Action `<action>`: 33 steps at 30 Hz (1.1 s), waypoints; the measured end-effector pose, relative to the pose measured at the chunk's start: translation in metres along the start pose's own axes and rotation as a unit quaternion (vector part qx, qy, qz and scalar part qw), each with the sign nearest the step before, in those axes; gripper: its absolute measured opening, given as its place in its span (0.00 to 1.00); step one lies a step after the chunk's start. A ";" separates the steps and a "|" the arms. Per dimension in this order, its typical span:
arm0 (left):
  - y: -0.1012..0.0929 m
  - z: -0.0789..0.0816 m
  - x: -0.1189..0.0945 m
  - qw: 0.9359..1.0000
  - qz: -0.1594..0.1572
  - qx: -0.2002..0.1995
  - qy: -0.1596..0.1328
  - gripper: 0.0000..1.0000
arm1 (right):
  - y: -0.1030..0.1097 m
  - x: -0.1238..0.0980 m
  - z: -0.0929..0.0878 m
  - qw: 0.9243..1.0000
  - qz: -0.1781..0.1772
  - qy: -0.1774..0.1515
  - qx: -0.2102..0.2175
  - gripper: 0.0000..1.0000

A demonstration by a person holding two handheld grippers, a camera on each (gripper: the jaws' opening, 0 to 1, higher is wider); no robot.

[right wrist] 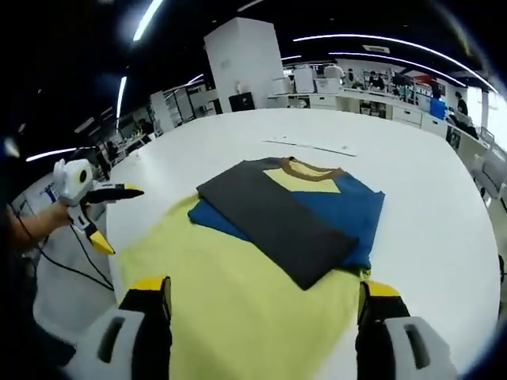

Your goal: Fold the garment on the visible template until the final outline fits inside the template.

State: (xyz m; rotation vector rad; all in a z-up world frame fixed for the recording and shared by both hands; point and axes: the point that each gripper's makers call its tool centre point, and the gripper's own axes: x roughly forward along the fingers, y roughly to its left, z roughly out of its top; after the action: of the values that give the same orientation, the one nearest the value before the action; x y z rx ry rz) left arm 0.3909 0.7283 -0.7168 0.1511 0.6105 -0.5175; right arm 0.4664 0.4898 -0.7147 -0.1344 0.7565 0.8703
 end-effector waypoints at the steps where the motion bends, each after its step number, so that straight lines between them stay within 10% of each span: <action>1: -0.004 0.000 0.000 1.000 -0.012 0.002 0.000 0.96 | 0.003 -0.001 -0.003 1.000 0.006 0.004 -0.005 0.99; 33: -0.039 -0.047 -0.005 0.989 -0.100 0.081 0.074 0.75 | 0.049 -0.043 -0.101 0.989 0.051 0.104 -0.095 0.84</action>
State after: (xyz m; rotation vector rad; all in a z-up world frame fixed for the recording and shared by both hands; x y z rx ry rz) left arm 0.3436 0.7096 -0.7518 0.2868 0.7327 -0.7552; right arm 0.3581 0.4533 -0.7519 -0.3632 0.8786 1.0358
